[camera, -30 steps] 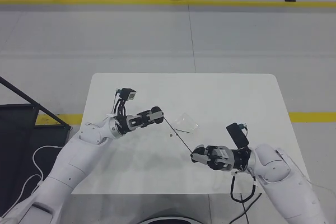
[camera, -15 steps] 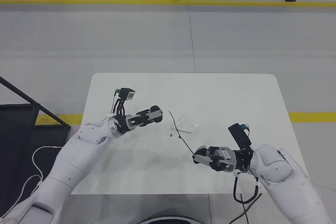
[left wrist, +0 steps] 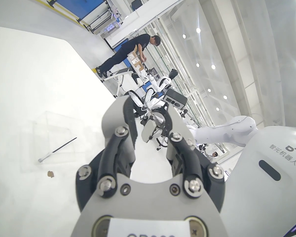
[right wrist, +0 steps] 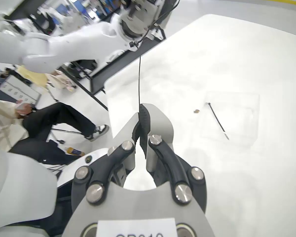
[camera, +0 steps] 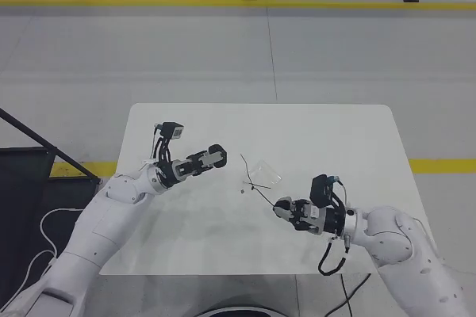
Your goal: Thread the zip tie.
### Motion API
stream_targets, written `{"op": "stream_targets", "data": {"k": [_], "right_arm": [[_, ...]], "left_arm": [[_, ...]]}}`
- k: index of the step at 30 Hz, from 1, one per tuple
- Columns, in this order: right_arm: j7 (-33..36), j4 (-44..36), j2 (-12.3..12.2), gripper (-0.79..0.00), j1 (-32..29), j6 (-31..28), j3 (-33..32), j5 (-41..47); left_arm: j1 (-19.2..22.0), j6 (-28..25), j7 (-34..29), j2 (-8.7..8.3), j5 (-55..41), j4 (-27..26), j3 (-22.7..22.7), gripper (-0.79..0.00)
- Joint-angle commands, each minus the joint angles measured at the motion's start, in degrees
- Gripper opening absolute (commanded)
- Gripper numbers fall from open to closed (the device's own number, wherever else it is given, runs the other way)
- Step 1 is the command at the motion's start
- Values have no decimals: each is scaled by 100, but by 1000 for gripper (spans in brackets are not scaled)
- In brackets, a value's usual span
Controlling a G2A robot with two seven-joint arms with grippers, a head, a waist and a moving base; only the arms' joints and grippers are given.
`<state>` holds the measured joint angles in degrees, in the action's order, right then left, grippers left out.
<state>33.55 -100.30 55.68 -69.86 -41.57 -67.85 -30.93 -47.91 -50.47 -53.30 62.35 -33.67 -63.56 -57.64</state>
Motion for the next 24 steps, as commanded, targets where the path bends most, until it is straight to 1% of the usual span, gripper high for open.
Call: {"op": "stream_targets", "data": {"k": [1, 10, 12, 17, 21, 24], "right_arm": [[-101, -71, 11, -785, -25, 234, 30, -215], [-101, -71, 11, -785, -25, 234, 30, -215], [-116, -99, 11, -785, -54, 390, 24, -393], [22, -676, 9, -785, -241, 1333, 52, -1447], [486, -1247, 21, -785, -392, 2496, 188, -2648], [1020, -1540, 70, -785, -398, 3422, 487, -3593]], "left_arm": [[-2, 0, -2, 0, -3, -1, -1, 0], [-2, 0, -2, 0, -3, -1, -1, 0], [-46, 107, 189, -5, 126, -38, -46, 0], [-226, 261, 494, -38, 500, -281, -206, 0], [-350, 340, 526, -61, 610, -397, -301, 0], [-418, 394, 492, -69, 586, -462, -342, 0]]}}
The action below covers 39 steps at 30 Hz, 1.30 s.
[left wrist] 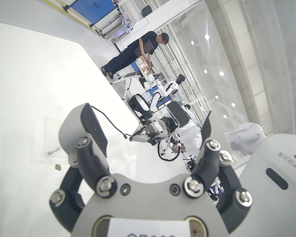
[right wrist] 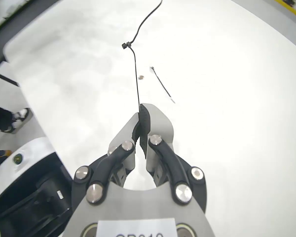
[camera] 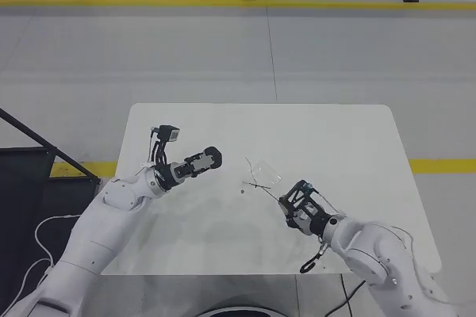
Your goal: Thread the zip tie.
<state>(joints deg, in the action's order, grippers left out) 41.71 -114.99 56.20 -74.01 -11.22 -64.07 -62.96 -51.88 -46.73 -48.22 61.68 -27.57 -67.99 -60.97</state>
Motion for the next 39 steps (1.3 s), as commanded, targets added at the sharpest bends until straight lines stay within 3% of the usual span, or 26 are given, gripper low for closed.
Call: {"op": "stream_targets", "data": {"k": [1, 5, 9, 16, 30, 32, 33, 37, 39], "right_arm": [[400, -113, 41, -785, 47, 659, 224, -676], [1141, -147, 161, -785, 307, 1450, 731, -1673], [1813, -11, 305, -785, 666, 1690, 1255, -2426], [2391, 245, 581, -785, 1185, 1719, 1929, -2998], [3132, 685, 1051, -785, 1708, 1574, 2584, -3743], [3217, 716, 1103, -668, 1735, 1515, 2621, -3818], [3259, 732, 1129, -548, 1745, 1485, 2639, -3842], [3351, 792, 1231, -499, 1788, 1395, 2677, -3902], [3370, 821, 1275, -511, 1792, 1361, 2678, -3936]], "left_arm": [[-30, 28, -27, -3, -32, -30, -19, 0], [-30, 28, -27, -3, -32, -30, -19, 0], [-30, 28, -27, -3, -32, -30, -19, 0], [-30, 28, -27, -3, -32, -30, -19, 0], [-30, 28, -27, -3, -32, -30, -19, 0], [-30, 28, -27, -3, -32, -30, -19, 0], [-30, 28, -27, -3, -32, -30, -19, 0], [-30, 28, -27, -3, -32, -30, -19, 0], [-30, 28, -27, -3, -32, -30, -19, 0]]}}
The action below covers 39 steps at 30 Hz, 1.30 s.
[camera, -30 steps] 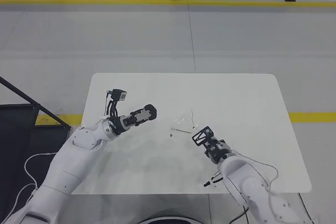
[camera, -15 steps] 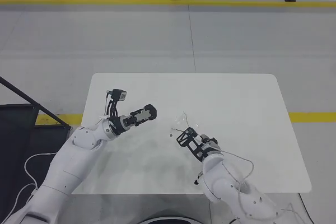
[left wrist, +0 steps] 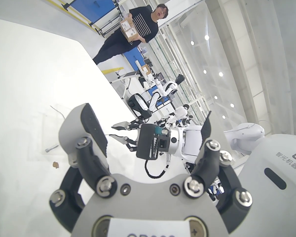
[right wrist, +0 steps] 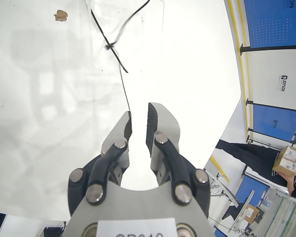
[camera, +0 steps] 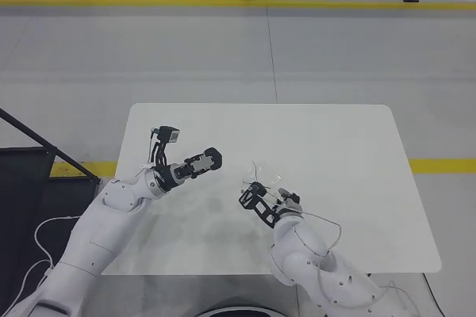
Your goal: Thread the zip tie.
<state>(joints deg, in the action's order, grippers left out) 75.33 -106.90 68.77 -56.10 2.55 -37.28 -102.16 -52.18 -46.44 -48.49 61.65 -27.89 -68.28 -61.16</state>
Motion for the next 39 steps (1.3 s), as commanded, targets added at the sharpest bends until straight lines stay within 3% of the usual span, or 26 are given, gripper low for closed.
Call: {"op": "stream_targets", "data": {"k": [1, 12, 22, 26, 29, 32, 38, 39], "right_arm": [[17, 24, 39, -520, 0, -32, -3, -33], [21, -32, 211, -573, -145, -133, -125, -299], [-234, -520, 225, -329, -613, -179, -652, -316], [-534, -890, 168, -268, -981, -183, -1083, -232], [-897, -1190, 120, -286, -1323, -127, -1463, -58], [-1390, -1499, 69, -206, -1707, 16, -1962, 246], [-2573, -2150, -28, -154, -2590, 257, -3127, 1005], [-2774, -2241, -39, -25, -2730, 259, -3305, 1159]], "left_arm": [[0, 0, 0, 0, 0, 0, 0, 0], [0, 0, 0, 0, 0, 0, 0, 0], [0, 0, 0, 0, 0, 0, 0, 0], [0, 0, 0, 0, 0, 0, 0, 0], [0, 0, 0, 0, 0, 0, 0, 0], [0, 0, 0, 0, 0, 0, 0, 0], [0, 0, 0, 0, 0, 0, 0, 0], [0, 0, 0, 0, 0, 0, 0, 0]]}}
